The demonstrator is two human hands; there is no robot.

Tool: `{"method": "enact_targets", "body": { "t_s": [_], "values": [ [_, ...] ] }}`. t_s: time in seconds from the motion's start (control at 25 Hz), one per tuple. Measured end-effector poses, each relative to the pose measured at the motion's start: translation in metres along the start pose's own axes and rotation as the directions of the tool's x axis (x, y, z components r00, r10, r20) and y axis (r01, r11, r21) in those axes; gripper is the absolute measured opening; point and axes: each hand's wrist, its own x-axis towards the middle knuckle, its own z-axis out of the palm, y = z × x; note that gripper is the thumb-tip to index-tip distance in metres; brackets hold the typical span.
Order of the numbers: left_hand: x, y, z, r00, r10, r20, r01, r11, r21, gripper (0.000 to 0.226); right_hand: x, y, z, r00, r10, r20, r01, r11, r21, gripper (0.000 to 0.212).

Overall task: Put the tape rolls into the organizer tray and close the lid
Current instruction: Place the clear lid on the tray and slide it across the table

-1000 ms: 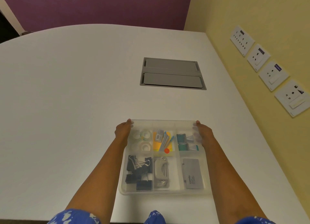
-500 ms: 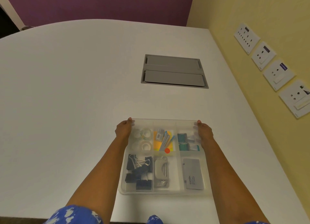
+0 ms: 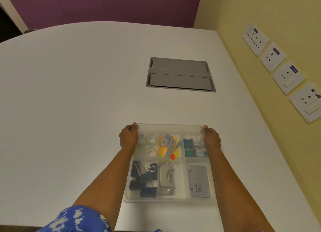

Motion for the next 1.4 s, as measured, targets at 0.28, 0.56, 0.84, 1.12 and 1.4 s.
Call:
{"method": "enact_targets", "body": {
  "t_s": [0.28,0.56,0.84,1.12,1.4],
  "values": [
    [-0.007,0.004,-0.005,1.0,-0.025,0.006,0.025,0.999,0.025,0.043,-0.006,-0.002,-0.008,0.996,0.008,0.083,-0.018,0.994,0.112,0.05],
    [-0.037,-0.012,-0.017,1.0,0.002,0.031,-0.008,0.981,0.192,0.04,-0.035,0.024,-0.03,0.99,-0.023,0.142,0.022,1.0,0.008,0.054],
    [-0.092,-0.042,-0.032,0.999,0.04,0.028,-0.046,0.959,0.28,0.042,-0.076,0.06,-0.045,0.988,-0.077,0.134,0.08,0.997,-0.017,0.053],
    [-0.156,-0.066,-0.046,0.973,0.23,0.021,-0.221,0.904,0.365,0.048,-0.128,0.094,-0.051,0.958,-0.283,0.05,0.287,0.94,-0.184,0.048],
    [-0.182,-0.086,-0.045,0.877,0.37,0.305,-0.475,0.582,0.66,0.055,-0.154,0.12,-0.051,0.745,-0.585,0.322,0.653,0.541,-0.529,0.057]
  ]
}}
